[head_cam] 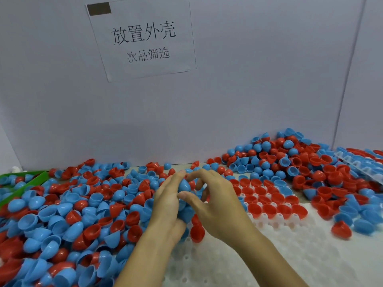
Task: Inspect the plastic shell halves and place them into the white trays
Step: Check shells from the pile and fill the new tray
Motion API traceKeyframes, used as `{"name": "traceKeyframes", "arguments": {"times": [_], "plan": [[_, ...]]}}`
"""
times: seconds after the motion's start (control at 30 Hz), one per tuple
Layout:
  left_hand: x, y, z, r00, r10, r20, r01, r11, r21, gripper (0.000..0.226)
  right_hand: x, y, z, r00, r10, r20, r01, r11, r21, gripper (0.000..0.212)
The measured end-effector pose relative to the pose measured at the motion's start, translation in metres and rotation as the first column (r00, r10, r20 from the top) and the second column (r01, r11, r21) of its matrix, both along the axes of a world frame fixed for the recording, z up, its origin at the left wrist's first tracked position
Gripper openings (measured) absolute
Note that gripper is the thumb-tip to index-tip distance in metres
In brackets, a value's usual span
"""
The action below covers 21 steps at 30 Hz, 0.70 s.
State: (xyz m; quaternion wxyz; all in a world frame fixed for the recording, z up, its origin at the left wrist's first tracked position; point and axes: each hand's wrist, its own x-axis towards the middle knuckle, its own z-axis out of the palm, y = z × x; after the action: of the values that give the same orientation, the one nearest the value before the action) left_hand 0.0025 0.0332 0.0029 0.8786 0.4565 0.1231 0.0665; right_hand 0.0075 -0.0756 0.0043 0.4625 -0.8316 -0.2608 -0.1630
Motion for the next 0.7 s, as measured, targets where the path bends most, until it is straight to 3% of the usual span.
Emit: {"name": "traceKeyframes", "arguments": {"times": [0.17, 0.27, 0.7], "plan": [[-0.0027, -0.0033, 0.0024, 0.996, -0.075, -0.049, 0.066, 0.986, -0.152, 0.038, 0.0015, 0.0049, -0.0016, 0.998, -0.034, 0.059, 0.027, 0.993, 0.114, 0.015], [-0.0043, -0.0056, 0.0041, 0.994, -0.099, -0.049, 0.087, 0.974, -0.207, 0.04, 0.0012, 0.0048, -0.0012, 1.0, -0.025, -0.015, 0.027, 0.975, 0.219, 0.013], [-0.003, -0.0086, 0.0027, 0.996, -0.083, -0.037, 0.074, 0.978, -0.195, 0.035, 0.0061, -0.0016, 0.0032, 0.962, 0.152, -0.228, -0.031, 0.887, 0.462, 0.028]]}}
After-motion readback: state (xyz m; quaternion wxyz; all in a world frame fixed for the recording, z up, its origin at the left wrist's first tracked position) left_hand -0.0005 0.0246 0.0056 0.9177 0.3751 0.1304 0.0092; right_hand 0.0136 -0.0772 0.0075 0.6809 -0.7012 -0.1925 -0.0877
